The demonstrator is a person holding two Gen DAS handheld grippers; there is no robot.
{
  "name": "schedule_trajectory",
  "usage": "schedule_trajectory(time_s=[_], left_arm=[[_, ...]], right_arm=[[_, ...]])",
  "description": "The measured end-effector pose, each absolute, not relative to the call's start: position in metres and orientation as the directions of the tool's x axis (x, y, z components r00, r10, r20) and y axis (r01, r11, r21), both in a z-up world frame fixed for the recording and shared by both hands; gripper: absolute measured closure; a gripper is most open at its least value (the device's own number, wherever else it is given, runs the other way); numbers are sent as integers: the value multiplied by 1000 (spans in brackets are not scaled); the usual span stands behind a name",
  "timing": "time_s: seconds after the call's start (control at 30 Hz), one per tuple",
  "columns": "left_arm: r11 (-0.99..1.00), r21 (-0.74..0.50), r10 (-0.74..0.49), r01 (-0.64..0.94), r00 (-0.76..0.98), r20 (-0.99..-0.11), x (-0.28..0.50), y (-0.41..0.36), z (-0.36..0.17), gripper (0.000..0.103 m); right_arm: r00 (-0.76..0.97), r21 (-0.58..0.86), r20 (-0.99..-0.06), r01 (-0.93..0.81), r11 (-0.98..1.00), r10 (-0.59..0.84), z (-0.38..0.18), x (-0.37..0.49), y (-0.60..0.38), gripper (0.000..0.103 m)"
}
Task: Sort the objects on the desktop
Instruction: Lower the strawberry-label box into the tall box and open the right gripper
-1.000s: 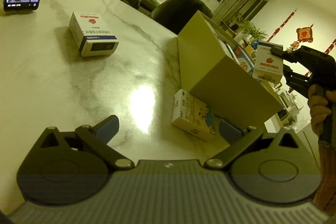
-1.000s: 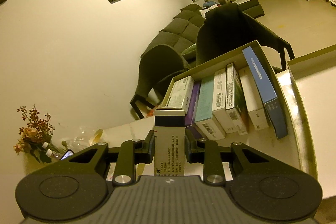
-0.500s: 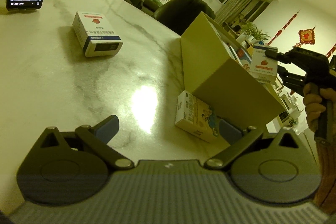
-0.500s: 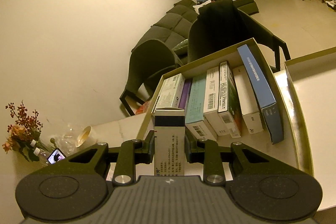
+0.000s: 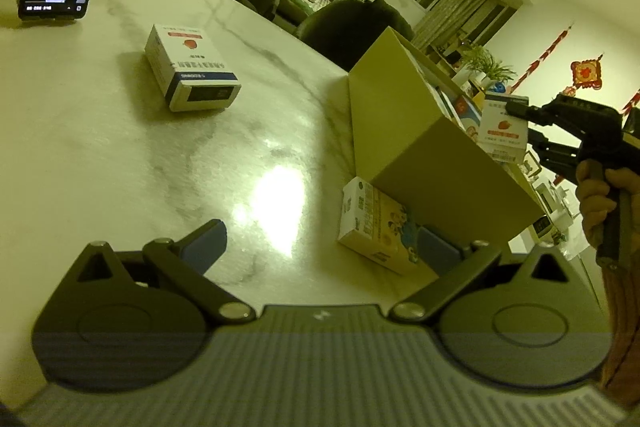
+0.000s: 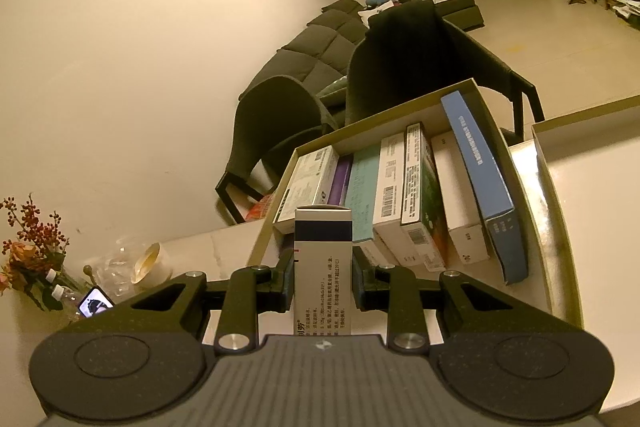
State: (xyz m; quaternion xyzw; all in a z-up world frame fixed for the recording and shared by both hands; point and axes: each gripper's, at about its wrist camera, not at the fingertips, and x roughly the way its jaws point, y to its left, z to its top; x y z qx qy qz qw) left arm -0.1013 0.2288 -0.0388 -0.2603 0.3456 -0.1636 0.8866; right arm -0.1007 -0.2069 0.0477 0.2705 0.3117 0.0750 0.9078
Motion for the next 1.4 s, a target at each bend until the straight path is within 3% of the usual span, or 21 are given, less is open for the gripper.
schedule_trajectory(time_s=[0.5,0.87,1.2,1.4], left_arm=[[812,-576,-462,93,705,-538,-103,232,-41,0],[822,-563,-448,88,710,-543,-102,233,-37,0],[829,-554,-440,79,704,-557,-96,233,-38,0],[830,-553,-441,79,699,-562,-92,232,-38,0]], right_arm=[[800,488,-565,127,864,201,52,-70,-231,73],[751,488,-607,94,868,260,42,3,-214,73],[758,567,-544,16,823,360,23,27,-219,72],[780,572,-530,41,819,332,17,26,-229,64]])
